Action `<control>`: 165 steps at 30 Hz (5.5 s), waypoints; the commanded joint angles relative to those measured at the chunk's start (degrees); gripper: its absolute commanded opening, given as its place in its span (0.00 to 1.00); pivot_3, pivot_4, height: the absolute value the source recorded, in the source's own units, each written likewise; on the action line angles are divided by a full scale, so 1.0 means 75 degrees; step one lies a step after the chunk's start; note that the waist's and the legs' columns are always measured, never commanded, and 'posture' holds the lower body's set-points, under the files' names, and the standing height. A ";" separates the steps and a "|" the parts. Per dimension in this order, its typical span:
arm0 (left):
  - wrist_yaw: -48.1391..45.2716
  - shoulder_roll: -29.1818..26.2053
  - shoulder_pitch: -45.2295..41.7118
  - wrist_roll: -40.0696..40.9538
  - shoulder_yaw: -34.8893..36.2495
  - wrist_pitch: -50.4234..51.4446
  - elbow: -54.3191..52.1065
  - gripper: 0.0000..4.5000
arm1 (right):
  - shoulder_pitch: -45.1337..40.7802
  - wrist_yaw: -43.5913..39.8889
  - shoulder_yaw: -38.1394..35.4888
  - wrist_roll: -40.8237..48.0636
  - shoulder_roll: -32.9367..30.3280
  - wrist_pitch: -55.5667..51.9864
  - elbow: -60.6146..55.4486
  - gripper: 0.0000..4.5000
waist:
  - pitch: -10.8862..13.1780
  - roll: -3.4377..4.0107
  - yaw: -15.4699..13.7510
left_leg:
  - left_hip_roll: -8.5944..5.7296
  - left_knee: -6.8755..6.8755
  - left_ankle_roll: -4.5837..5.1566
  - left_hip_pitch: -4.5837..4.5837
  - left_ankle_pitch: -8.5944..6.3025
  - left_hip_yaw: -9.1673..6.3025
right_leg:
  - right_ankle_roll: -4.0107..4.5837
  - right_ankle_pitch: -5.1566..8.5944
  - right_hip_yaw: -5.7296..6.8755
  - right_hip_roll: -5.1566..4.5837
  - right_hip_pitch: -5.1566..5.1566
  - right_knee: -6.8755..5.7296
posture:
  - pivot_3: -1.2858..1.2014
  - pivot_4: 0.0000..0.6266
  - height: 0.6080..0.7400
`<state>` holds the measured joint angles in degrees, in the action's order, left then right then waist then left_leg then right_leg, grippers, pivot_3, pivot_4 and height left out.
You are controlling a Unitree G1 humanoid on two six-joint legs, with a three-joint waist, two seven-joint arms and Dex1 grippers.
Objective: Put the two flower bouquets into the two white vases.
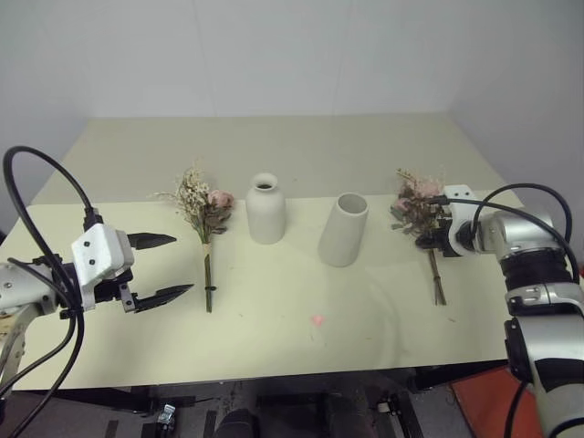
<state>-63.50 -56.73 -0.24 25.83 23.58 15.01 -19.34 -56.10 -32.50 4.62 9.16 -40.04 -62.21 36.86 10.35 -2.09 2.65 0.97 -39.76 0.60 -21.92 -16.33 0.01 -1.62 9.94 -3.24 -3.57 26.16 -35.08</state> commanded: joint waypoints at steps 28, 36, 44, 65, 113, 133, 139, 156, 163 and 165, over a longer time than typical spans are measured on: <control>0.0212 -0.0028 -0.0591 0.0326 -0.0050 0.0266 -0.0211 1.00 | 0.1141 0.0428 -0.2640 0.2784 0.3666 0.7724 -0.4718 0.04 | -0.0002 0.0007 0.0132 | 0.0004 0.0002 -0.0008 0.0030 0.0004 -0.0010 | 0.0002 -0.0002 -0.0004 0.0003 0.0004 -0.0100 | 0.52 0.24 1.00; 0.0340 0.0030 -0.0428 0.0262 0.0007 0.0228 -0.0334 1.00 | 0.1239 0.0706 -0.2427 0.2961 0.3646 0.7132 -0.4894 0.04 | -0.0002 0.0008 0.0175 | 0.0004 0.0003 -0.0008 0.0033 0.0004 -0.0008 | 0.0003 -0.0001 -0.0007 0.0005 0.0007 -0.0104 | 0.52 0.24 1.00; 0.0439 0.0057 -0.0410 0.0241 -0.0045 0.0182 -0.0354 1.00 | 0.1724 0.0820 -0.2201 0.3120 0.3696 0.6720 -0.5512 0.04 | -0.0002 0.0008 0.0162 | 0.0002 0.0002 -0.0008 0.0031 0.0005 -0.0008 | 0.0003 -0.0001 -0.0007 0.0004 0.0006 -0.0105 | 0.52 0.24 1.00; 0.0251 -0.0011 -0.0598 0.0115 -0.0098 -0.0093 0.0139 1.00 | 0.3063 0.0233 -0.1457 0.2560 0.3629 0.7041 -0.5945 0.79 | -0.0002 0.0008 0.0162 | 0.0002 0.0003 -0.0008 0.0031 0.0004 -0.0007 | 0.0002 -0.0001 -0.0009 0.0004 0.0007 -0.0101 | 0.52 0.24 1.00; 0.4603 0.2728 -0.6347 -0.0918 -0.2963 0.7190 0.4827 0.02 | 0.5857 -0.1115 -0.3281 0.4457 -0.1316 0.3183 -0.9625 0.96 | -0.0020 -0.0041 -0.0151 | -0.0020 -0.0014 -0.0008 0.0075 0.0004 -0.0007 | -0.0003 0.0003 -0.0039 0.0009 -0.0031 -0.0091 | 0.52 0.24 1.00; 0.5230 0.5891 -0.8490 0.1343 0.1183 -0.1019 0.6945 0.02 | 0.6054 -0.1248 -0.2914 0.3611 -0.0718 0.4460 -0.9595 0.96 | -0.0025 -0.0059 -0.0315 | -0.0031 -0.0028 -0.0012 0.0054 0.0006 -0.0005 | -0.0007 -0.0003 -0.0032 -0.0008 -0.0037 -0.0081 | 0.52 0.24 1.00; 0.4533 0.6411 -0.8991 0.2029 0.1286 -0.1423 0.7627 0.02 | 0.6436 -0.1138 -0.3179 0.3563 -0.0498 0.4726 -0.9877 0.96 | -0.0025 -0.0059 -0.0265 | -0.0029 -0.0028 -0.0010 0.0062 0.0005 -0.0011 | -0.0012 -0.0005 -0.0026 -0.0004 -0.0064 -0.0044 | 0.52 0.24 1.00; 0.3516 0.6215 -0.8445 0.1278 0.0020 -0.1205 0.7953 0.02 | 0.6925 -0.0859 -0.3269 0.3269 -0.0573 0.4750 -1.0123 0.96 | -0.0025 -0.0059 -0.0243 | -0.0026 -0.0019 0.0001 0.0103 -0.0001 -0.0015 | -0.0026 -0.0012 -0.0024 0.0003 -0.0131 0.0013 | 0.52 0.24 1.00; 0.3387 0.6260 -0.8431 0.1014 -0.0145 -0.1453 0.8274 0.02 | 0.6930 -0.0774 -0.3124 0.3052 -0.0561 0.4828 -1.0044 0.96 | -0.0025 -0.0059 -0.0254 | -0.0026 -0.0019 0.0001 0.0101 -0.0002 -0.0015 | -0.0027 -0.0012 -0.0024 0.0003 -0.0132 0.0015 | 0.52 0.24 1.00; 0.3279 0.6262 -0.8440 0.0909 -0.0227 -0.1583 0.8380 0.02 | 0.6963 -0.0773 -0.3154 0.3025 -0.0533 0.4860 -1.0053 0.96 | -0.0025 -0.0060 -0.0254 | -0.0026 -0.0019 0.0001 0.0102 -0.0002 -0.0015 | -0.0026 -0.0012 -0.0025 0.0003 -0.0132 0.0015 | 0.52 0.24 1.00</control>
<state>-37.59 -9.43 -62.22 33.10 22.54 4.97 44.10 -3.79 -38.64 -17.38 32.20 -43.94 -27.68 -36.72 10.17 -2.53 0.75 0.77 -39.90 0.61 -21.16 -16.35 -0.10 -1.82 9.85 -3.42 -3.55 25.18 -34.97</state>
